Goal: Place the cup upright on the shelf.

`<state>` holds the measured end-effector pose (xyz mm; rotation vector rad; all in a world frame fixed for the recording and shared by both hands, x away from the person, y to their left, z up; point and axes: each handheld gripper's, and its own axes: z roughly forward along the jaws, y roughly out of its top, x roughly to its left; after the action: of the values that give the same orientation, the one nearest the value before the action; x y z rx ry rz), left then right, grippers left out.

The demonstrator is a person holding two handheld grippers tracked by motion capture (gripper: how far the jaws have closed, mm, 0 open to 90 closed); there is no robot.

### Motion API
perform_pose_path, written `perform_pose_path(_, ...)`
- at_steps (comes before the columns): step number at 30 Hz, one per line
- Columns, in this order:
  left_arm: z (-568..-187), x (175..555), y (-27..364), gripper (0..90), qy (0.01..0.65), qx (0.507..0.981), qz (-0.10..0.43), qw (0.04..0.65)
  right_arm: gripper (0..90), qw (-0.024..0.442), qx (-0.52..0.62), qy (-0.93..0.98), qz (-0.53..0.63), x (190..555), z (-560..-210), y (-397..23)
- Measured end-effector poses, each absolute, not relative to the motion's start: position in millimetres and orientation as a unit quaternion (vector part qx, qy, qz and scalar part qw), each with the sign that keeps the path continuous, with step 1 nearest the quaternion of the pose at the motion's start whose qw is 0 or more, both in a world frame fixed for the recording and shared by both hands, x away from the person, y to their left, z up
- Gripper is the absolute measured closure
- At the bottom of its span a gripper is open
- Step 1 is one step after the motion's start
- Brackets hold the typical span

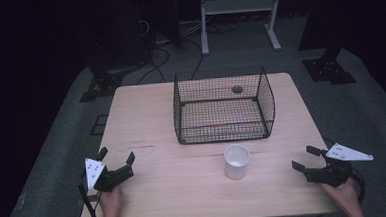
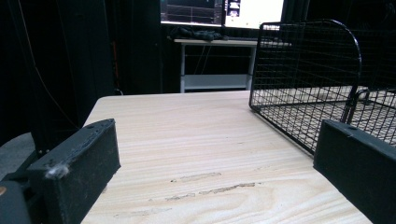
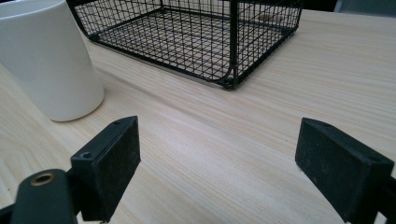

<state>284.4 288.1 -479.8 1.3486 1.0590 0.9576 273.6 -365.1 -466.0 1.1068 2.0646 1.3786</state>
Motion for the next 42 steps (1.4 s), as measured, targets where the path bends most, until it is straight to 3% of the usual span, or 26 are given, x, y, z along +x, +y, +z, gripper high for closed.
perform_pose_path(42, -480, 284, 288, 0.0, 0.445, 0.572, 0.405, 0.558, 8.9, 0.177, 0.324, 0.786, 0.496, 281, -443, -314)
